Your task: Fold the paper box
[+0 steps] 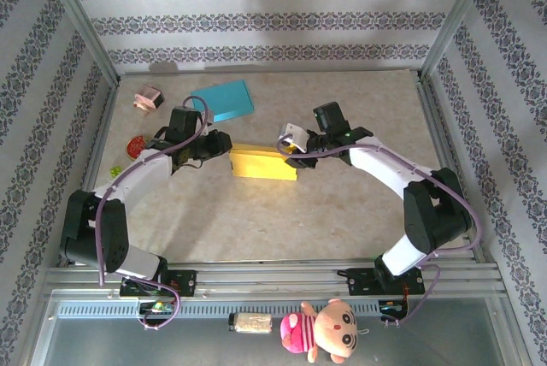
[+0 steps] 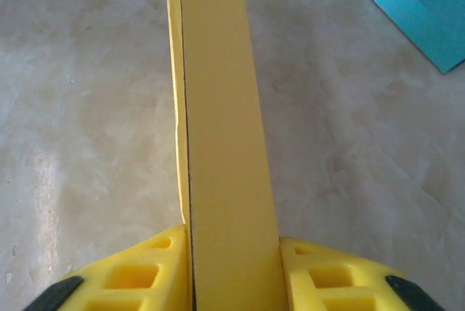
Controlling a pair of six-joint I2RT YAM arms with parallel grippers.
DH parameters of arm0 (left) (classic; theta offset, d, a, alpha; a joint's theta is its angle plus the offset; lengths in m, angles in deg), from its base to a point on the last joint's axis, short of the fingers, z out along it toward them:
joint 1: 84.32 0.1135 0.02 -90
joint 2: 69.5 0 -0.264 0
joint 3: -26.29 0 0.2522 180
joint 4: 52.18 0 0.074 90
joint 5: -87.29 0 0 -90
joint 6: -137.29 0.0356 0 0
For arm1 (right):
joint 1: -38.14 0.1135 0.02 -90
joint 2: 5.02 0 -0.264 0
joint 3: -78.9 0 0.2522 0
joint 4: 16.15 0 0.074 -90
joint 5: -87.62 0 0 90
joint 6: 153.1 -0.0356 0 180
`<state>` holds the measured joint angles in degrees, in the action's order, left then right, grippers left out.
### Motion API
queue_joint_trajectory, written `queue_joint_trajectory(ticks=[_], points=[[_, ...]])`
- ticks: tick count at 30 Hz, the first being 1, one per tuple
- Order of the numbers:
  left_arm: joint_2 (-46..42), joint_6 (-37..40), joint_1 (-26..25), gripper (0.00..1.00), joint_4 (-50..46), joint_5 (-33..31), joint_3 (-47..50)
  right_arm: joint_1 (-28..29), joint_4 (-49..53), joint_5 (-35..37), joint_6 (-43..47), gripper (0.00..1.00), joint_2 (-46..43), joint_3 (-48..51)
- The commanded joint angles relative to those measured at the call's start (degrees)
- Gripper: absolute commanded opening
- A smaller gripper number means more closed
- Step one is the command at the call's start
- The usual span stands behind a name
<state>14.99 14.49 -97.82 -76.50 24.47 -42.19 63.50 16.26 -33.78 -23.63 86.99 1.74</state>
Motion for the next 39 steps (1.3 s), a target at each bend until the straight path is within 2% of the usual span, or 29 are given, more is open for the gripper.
queue_joint_trajectory(ticks=[1,7,13,16,18,20,22,25,29,36,39], points=[[5.93,2.82,-0.63,0.24,-6.10,-3.88,4.29,0.82,3.59,1.90,-2.89,0.39,2.17,-1.74],[6.29,2.56,-0.81,0.23,-5.47,-3.57,6.11,0.18,2.47,-3.74,-11.71,0.64,-0.74,-2.66],[3.32,2.45,-1.22,0.23,-5.33,-3.50,7.69,-0.46,-1.68,-0.50,-22.52,0.76,-5.52,-2.51],[1.55,1.25,-2.18,0.23,-3.53,-3.71,9.78,-1.37,-4.07,1.57,-32.02,0.81,-8.02,-2.18],[0.28,0.44,-2.53,0.22,-2.44,-4.07,11.44,-2.83,-7.20,4.24,-44.93,0.84,-9.90,-0.70],[-0.36,-0.14,-2.62,0.22,-1.36,-4.29,12.63,-4.33,-7.65,7.03,-58.48,0.81,-10.92,0.43],[-0.02,-0.25,-2.71,0.22,-1.00,-4.25,12.77,-4.45,-4.10,11.48,-67.91,0.78,-11.55,1.81],[0.63,0.12,-2.78,0.22,-0.95,-3.88,12.02,-3.86,-0.34,12.94,-75.98,0.71,-12.87,4.53],[1.21,0.44,-3.09,0.22,-1.08,-3.65,11.98,-2.19,1.18,10.18,-85.33,0.58,-14.45,8.33],[0.35,0.17,-3.33,0.22,-0.77,-3.29,13.33,1.83,-1.67,12.05,-89.13,0.38,-14.12,11.55],[-0.82,-0.61,-4.18,0.22,-0.90,-3.58,15.19,3.29,-2.43,13.44,-87.41,0.28,-11.76,12.78]])
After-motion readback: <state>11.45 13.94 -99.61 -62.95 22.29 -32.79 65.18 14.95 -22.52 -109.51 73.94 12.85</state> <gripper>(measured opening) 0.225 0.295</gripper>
